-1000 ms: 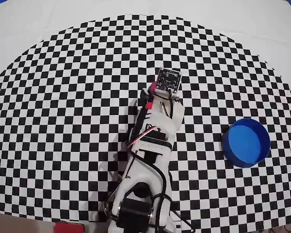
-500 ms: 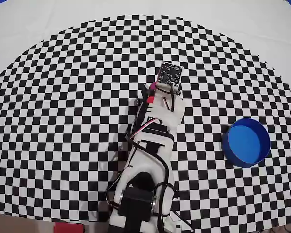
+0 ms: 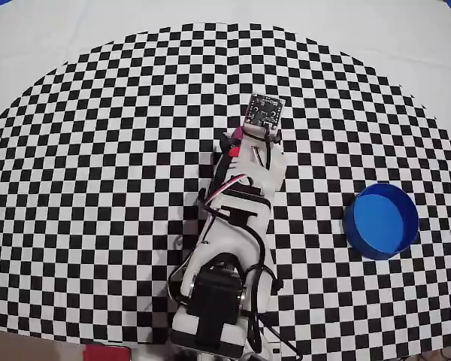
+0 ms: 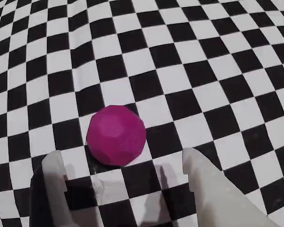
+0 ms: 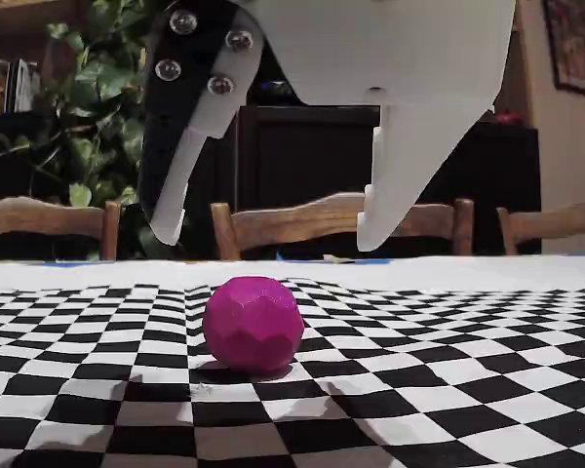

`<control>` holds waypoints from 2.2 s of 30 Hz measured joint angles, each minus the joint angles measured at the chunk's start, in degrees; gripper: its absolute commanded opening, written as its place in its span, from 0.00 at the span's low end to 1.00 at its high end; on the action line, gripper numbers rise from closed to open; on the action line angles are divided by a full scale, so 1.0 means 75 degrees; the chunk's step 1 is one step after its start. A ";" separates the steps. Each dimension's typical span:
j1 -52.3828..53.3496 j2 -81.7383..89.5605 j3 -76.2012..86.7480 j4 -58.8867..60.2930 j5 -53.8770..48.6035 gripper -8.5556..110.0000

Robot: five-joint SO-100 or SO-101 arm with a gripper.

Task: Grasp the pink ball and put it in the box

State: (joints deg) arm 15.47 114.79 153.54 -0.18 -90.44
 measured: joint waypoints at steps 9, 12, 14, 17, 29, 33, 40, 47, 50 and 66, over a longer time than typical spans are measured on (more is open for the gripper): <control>0.0000 -0.0609 -0.0434 0.0000 0.0000 0.32; 0.0000 -0.0820 -0.0551 -0.0012 0.0000 0.32; 0.0000 -0.0961 -0.0656 -0.0059 0.0000 0.32; 0.0000 -0.1160 -0.0797 -0.0070 0.0000 0.32; -0.0152 -0.1898 -0.1348 -0.0070 0.0000 0.32; -0.0152 -0.2086 -0.1488 -0.0070 0.0000 0.32; -0.0152 -0.2309 -0.1629 -0.0070 0.0000 0.32; -0.0152 -0.2437 -0.1770 -0.0070 0.0000 0.32; -0.0152 -0.2566 -0.1828 -0.0070 0.0000 0.32; -0.0152 -0.2883 -0.1992 -0.0070 0.0000 0.32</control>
State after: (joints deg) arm 14.33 93.16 138.60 -0.70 -90.44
